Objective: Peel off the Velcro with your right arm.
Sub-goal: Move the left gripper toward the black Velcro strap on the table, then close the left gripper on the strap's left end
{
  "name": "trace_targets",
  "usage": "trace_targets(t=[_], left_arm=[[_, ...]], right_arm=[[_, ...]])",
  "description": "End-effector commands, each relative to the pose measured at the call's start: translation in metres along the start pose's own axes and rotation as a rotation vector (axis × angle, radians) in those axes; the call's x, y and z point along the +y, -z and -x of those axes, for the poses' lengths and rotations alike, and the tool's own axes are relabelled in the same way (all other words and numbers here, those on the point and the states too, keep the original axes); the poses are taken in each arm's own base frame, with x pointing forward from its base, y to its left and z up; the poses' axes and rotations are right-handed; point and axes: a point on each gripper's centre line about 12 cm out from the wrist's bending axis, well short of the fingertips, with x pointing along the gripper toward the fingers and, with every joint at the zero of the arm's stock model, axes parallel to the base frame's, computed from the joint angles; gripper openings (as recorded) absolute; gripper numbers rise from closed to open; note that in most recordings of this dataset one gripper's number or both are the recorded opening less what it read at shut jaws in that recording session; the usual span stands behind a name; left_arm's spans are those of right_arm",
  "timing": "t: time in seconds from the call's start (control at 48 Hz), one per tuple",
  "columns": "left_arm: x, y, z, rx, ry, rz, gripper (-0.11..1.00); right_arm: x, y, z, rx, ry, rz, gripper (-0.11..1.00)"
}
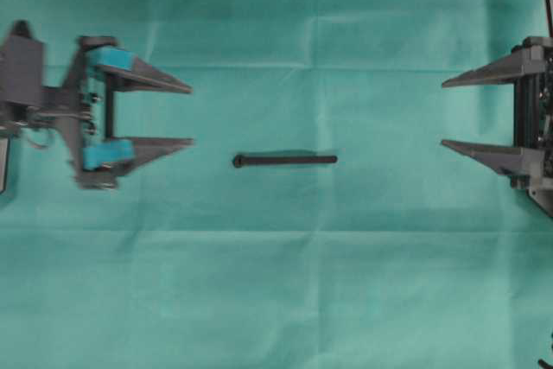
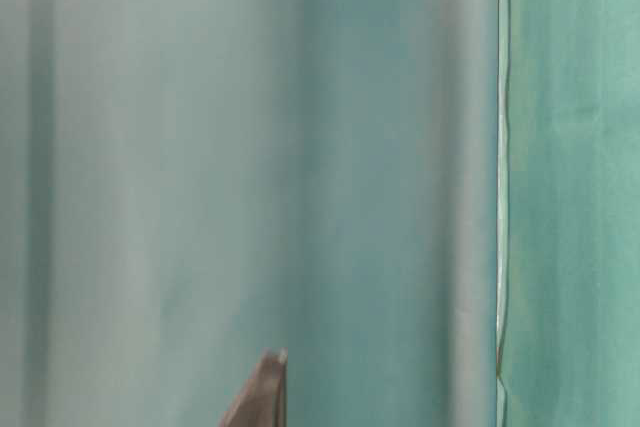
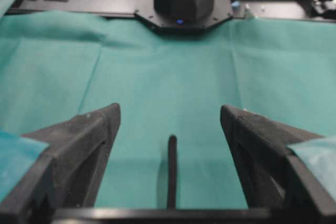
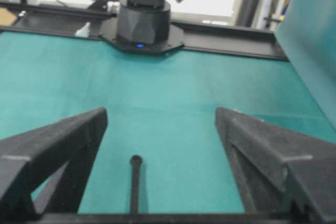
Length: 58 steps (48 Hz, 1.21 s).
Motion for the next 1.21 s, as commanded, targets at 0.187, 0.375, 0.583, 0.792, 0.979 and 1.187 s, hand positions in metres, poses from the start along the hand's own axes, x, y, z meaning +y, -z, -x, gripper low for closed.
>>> trace_targets(t=[0.187,0.375,0.583,0.792,0.979,1.187], left_arm=[[0.001,-0.007,-0.052,0.002,-0.006,0.0,0.84],[0.003,-0.004,-0.071,0.021,-0.01,0.0,0.84],[0.003,0.001,-0.083,0.123,-0.011,0.004,0.84],[0.003,0.009,-0.095,0.29,-0.009,0.005,0.84],[0.003,0.017,-0.104,0.391,-0.008,0.004,0.84],[0.004,0.032,-0.112,0.432,-0.009,0.005,0.84]], right_arm=[[0.0,0.0,0.0,-0.012,0.002,-0.002,0.69],[0.0,0.001,0.001,-0.008,0.001,-0.002,0.69],[-0.001,0.003,0.001,-0.005,0.002,-0.002,0.68],[-0.001,0.004,0.001,0.0,0.002,0.0,0.69],[0.0,0.005,0.002,0.002,0.0,0.0,0.69],[-0.001,0.006,0.002,0.003,0.002,0.0,0.69]])
